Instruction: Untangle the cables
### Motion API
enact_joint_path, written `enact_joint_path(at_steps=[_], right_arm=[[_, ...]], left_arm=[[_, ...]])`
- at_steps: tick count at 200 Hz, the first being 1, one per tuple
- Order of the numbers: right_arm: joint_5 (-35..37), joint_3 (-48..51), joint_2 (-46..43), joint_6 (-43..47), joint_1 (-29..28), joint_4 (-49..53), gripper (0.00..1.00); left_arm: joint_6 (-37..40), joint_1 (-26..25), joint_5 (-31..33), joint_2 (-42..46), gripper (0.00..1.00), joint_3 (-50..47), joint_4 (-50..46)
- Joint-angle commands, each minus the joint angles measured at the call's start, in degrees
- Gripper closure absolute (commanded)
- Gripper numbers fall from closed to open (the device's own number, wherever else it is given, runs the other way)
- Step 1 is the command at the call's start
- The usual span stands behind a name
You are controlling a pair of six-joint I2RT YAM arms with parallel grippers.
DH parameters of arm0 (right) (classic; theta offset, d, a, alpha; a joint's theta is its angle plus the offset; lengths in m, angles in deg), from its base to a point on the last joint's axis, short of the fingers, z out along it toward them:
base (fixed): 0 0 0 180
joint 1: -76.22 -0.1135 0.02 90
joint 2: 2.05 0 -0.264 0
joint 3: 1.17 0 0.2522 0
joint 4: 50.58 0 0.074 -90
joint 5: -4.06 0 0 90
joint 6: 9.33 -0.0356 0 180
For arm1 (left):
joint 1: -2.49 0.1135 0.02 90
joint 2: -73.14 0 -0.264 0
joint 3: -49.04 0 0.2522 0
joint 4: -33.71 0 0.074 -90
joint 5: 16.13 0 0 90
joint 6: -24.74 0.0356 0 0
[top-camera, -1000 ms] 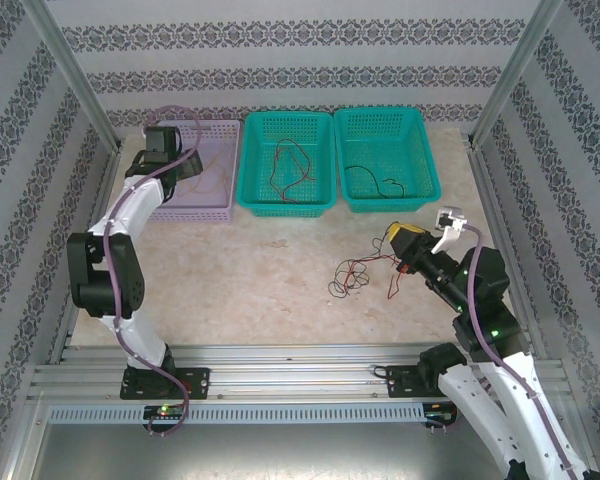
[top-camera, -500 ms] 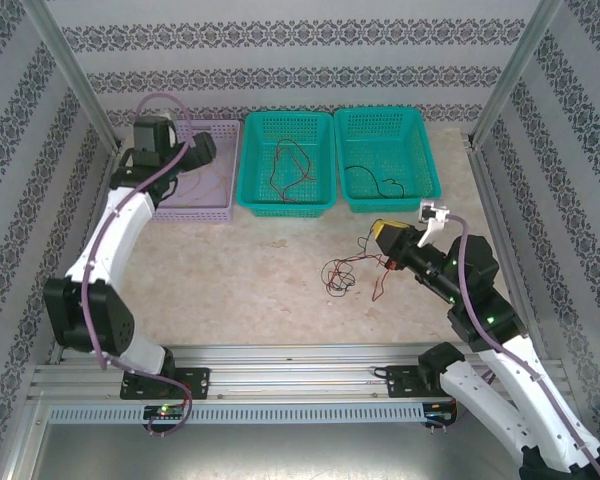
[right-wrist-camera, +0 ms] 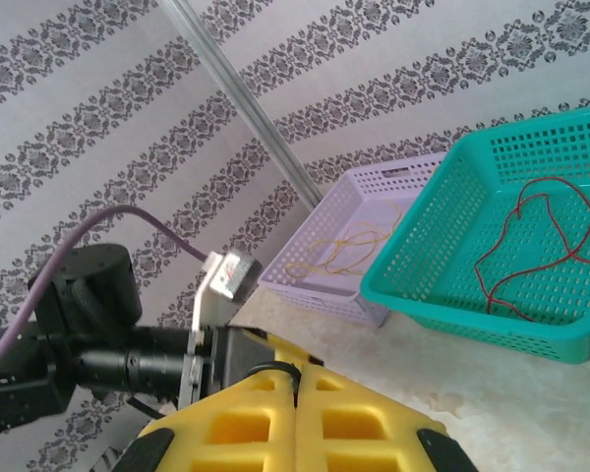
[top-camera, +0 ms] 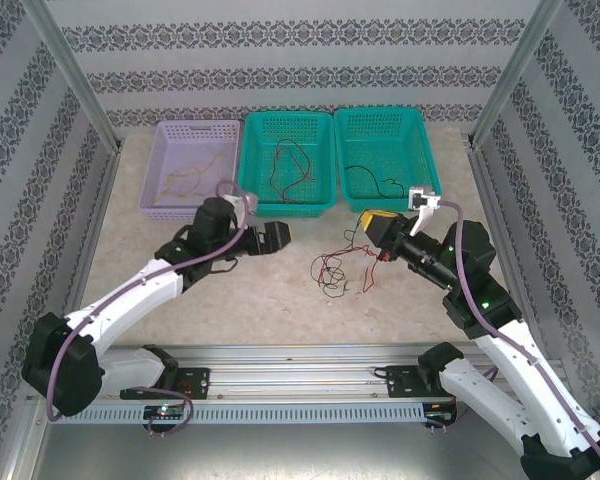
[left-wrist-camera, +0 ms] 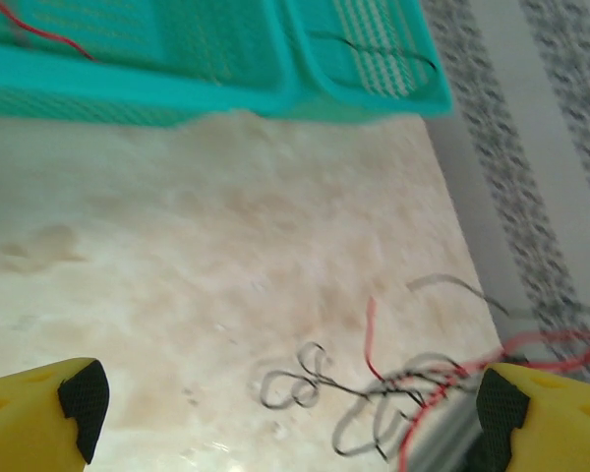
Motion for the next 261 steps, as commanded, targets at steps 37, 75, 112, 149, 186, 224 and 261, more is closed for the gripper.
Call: enact_joint_path(at_steps=[37,75,112,149,186,224,261], right_arm=[[-4.2,-1.9,0.2,-1.7,-2.0,-4.1,1.0],[-4.8,-1.3,0.0,-1.4,-3.3,-3.9,1.0],[-4.8,-0.8,-0.1,-1.5,-4.0,-4.1,1.0],[-4.9,-0.3,0.1,-1.5,-4.7,-4.8,1.0],[-4.8,0.2,-0.6,-1.2,-4.9,-4.8,1.0],[-4.8,0.7,-0.4,-1.1,-4.9,-5.2,1.0],[-1.8,1.2,-1.5,-0.2,-4.9,-3.7,1.0]], left_arm=[[-0.3,-6.4,-8.7,-4.8,0.05,-1.7,19.8],[-2.1,-8.8,-10.9,-9.8,0.08,-2.7,26.9],[0.5,-11.8,-10.6,-11.9,0.13,-2.0,27.3],[2.3,-13.0,-10.0,-12.4,0.21,-1.3,26.4],[2.2,-13.3,-10.4,-12.9,0.33,-1.9,27.3],[2.1,-13.4,-10.7,-13.0,0.35,-2.2,28.1],[2.0,-13.4,-10.7,-11.0,0.29,-2.7,28.2]])
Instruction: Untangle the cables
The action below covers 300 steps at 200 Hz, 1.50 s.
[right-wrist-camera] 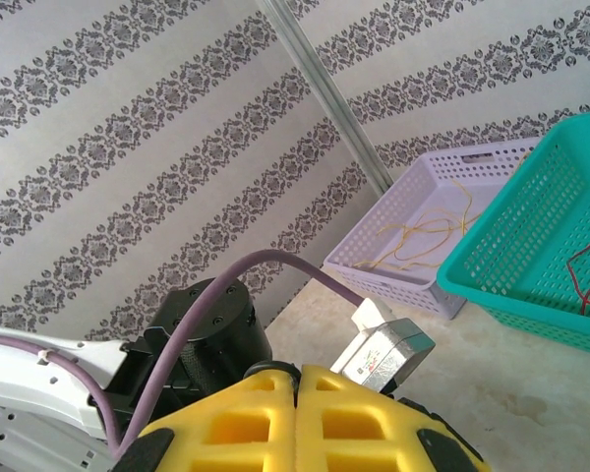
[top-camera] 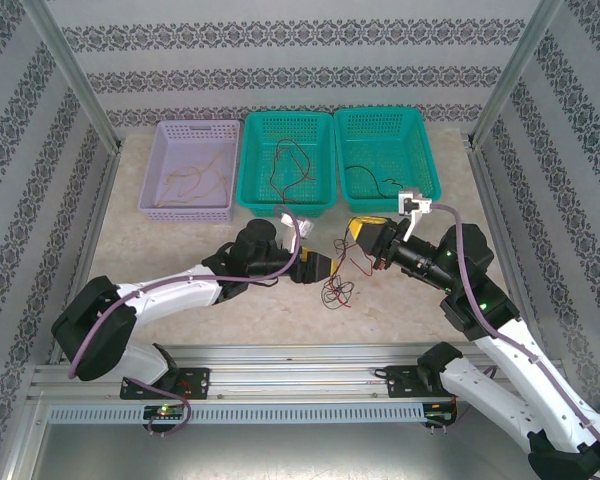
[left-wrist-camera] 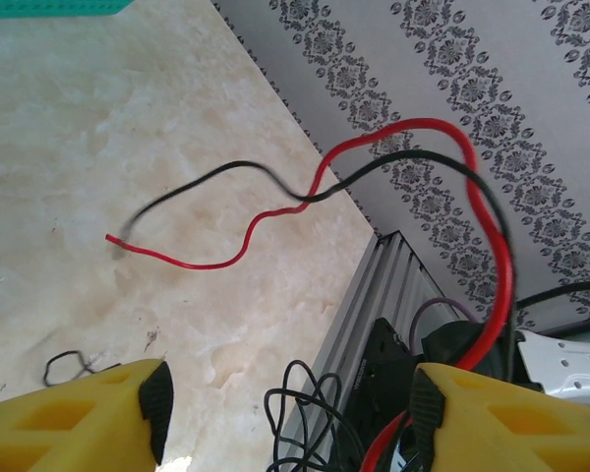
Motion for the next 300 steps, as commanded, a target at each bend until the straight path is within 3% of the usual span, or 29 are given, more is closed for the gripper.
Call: enact_joint_path(at_steps=[1,27,92,152,188,231,260,300], right_arm=[[2.3,0.8,-1.4,1.2,-0.6,-0.8,1.0],[4.7,1.3,-2.1,1.5,-0.6,0.1,1.0],[3.9,1.5,-1.0,0.6,-0.5,-1.1,1.0],[3.1,1.4,-0.3,0.0,-0.6,-1.5,1.0],[2.9,1.1,0.0,-0.2,-0.7,-1.6,1.0],[3.2,1.1,0.2,-0.1,-0.8,-1.3,1.0],[3.5,1.3,0.5,0.0,-0.9,-1.2,1.0],[4.0,1.4,0.8,0.2,-0.9,-0.9,1.0]], left_arm=[[0.8,-0.7,-1.1,1.9,0.29,-0.5,3.3],[-1.0,-0.7,-1.1,4.5,0.2,-3.5,7.0],[-3.2,-0.8,-4.2,5.9,0.17,-8.9,16.1],[-4.3,-2.3,-7.7,1.3,0.16,-6.9,20.1],[1.4,-4.4,-6.2,0.8,0.17,-3.7,11.5],[4.8,-4.6,-3.9,3.2,0.3,-3.3,5.7],[5.5,-4.6,-3.5,4.0,0.49,-3.3,4.2],[4.8,-4.6,-3.5,4.2,0.56,-3.8,5.0]])
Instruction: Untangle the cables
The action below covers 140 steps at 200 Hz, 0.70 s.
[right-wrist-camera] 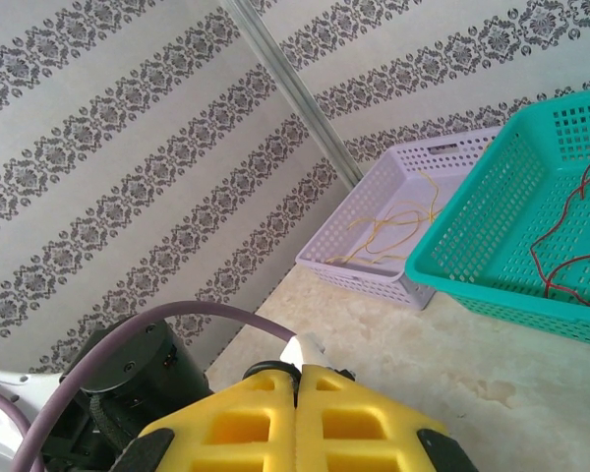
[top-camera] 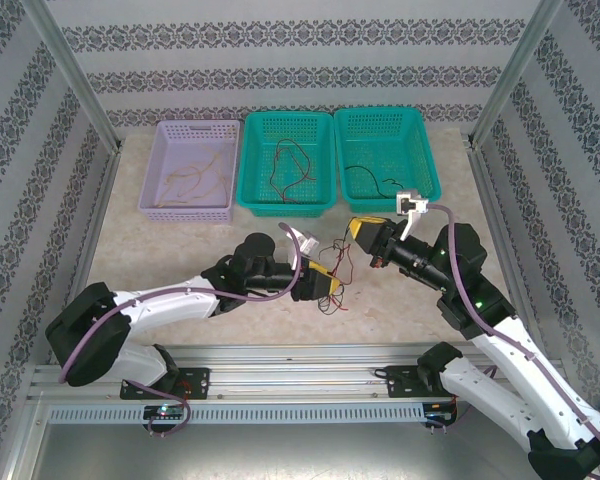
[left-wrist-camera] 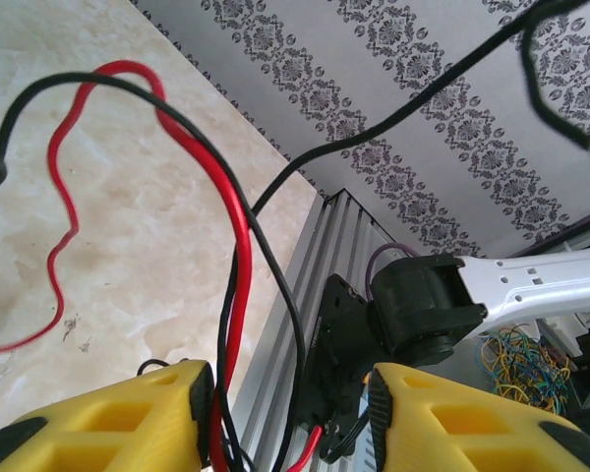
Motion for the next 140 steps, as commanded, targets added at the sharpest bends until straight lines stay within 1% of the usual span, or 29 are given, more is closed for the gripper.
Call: enact_joint_path(at_steps=[1,18,39,58,88,101,140], right_arm=[[0.7,0.1,0.0,0.3,-0.8,-1.3,1.0],[1.1,0.1,0.2,0.7,-0.8,-0.8,1.0],[2.1,0.1,0.4,1.3,-0.8,0.4,1.0],[2.2,-0.1,0.7,1.3,-0.8,0.7,1.0],[2.6,-0.1,0.9,1.5,-0.8,0.7,1.0],[2.6,-0.2,1.0,1.4,-0.8,0.7,1.0],[3.0,-0.4,0.8,1.7,-0.8,1.2,1.0]], left_arm=[[1.3,-0.5,0.3,1.6,0.56,0.8,-1.0],[1.2,-0.5,0.4,2.1,0.56,0.8,-1.0],[1.3,-0.5,0.2,2.6,0.49,0.9,-1.3],[1.4,-0.5,0.5,3.2,0.48,0.7,-1.9],[1.4,-0.5,-0.1,3.2,0.53,0.8,-2.1],[1.2,-0.5,0.1,2.9,0.54,0.7,-2.1],[1.6,-0.5,1.1,3.4,0.62,-0.5,-2.8]])
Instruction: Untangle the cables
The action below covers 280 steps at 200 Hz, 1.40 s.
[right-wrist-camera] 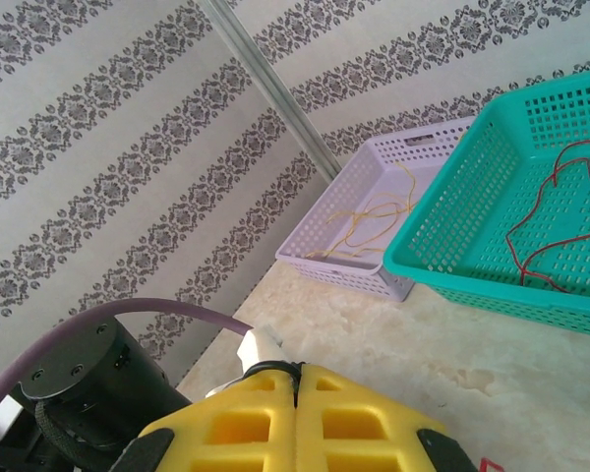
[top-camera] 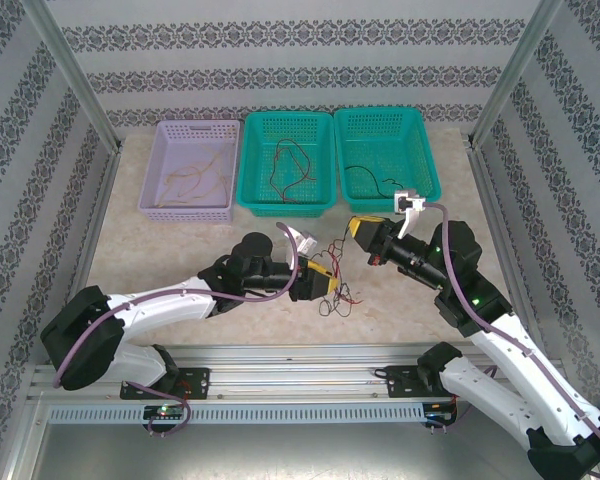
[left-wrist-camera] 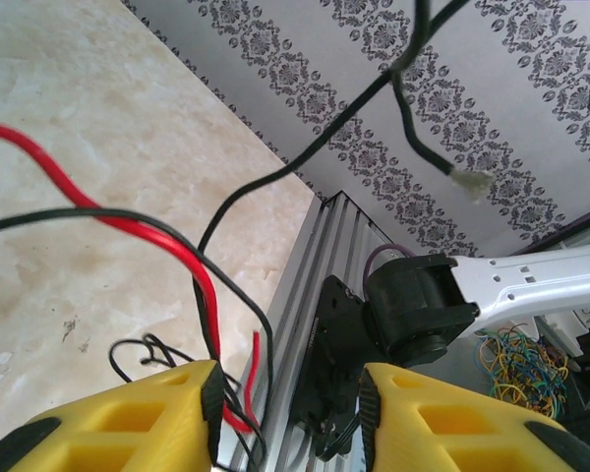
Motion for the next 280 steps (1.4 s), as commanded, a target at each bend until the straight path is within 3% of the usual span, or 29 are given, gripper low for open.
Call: enact_joint_path(at_steps=[1,30,70,140,191,238,265,280], right_arm=[[0.8,-0.4,-0.4,1.5,-0.8,0.0,1.0],[-0.6,0.0,-0.4,0.8,-0.8,-1.1,1.0],[-2.1,0.1,-0.6,-0.1,-0.8,-2.2,1.0],[-2.9,0.4,-0.6,-0.6,-0.9,-2.6,1.0],[-1.3,0.6,-0.8,0.1,-0.9,-1.6,1.0],[12.1,0.9,-1.9,3.0,0.1,6.6,1.0],[14.6,2.0,-1.6,1.7,3.0,7.9,1.0],[13.7,2.8,-1.3,0.4,5.2,7.7,1.0]], left_arm=[[1.2,-0.5,0.9,1.6,0.62,-0.6,-1.1],[0.8,-0.5,1.6,0.9,0.62,-0.8,-0.8],[-0.3,-0.6,1.4,-1.4,0.46,-1.2,1.4],[-0.6,-2.4,1.4,-3.9,0.42,0.1,2.5],[0.2,-3.0,2.1,-3.2,0.72,0.7,0.8],[0.9,-3.0,1.6,-0.3,0.89,-0.6,-1.4],[1.2,-3.0,1.0,1.0,1.0,-1.7,-2.0],[1.3,-2.9,1.0,1.9,1.0,-2.3,-2.3]])
